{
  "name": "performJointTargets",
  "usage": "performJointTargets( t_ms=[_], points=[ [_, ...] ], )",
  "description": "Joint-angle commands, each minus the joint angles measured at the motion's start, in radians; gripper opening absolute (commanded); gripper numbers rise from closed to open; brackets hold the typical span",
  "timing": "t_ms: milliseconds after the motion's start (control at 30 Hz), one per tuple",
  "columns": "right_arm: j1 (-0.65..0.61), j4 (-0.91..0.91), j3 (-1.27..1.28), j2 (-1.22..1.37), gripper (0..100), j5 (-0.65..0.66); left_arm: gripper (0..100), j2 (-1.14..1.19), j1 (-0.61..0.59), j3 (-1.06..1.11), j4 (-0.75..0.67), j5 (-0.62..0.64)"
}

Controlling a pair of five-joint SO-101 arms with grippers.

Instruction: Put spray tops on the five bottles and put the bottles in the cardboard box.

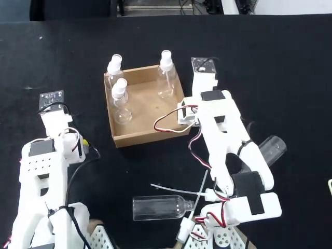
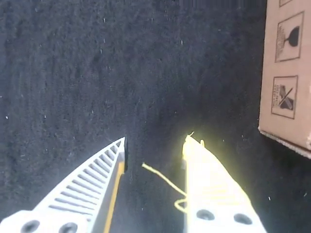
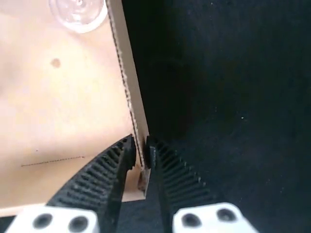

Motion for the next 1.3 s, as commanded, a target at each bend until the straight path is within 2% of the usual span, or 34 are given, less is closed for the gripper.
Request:
performJointTargets(
  t_ms=[0,1033,1267],
  points=[
    [0.017,0.018,-0.002,-0.015,3.0,-0.02,18,-0.028,-0.004,-0.008,-0.023,0.005],
    [-0.041,0.041,0.036,-0.018,2.8,-0.115,18,-0.028,-0.005,-0.008,-0.026,0.005],
    [-0.043,0.04,0.117,-0.16,2.8,-0.12,18,-0.028,-0.002,-0.008,-0.026,0.005]
  ],
)
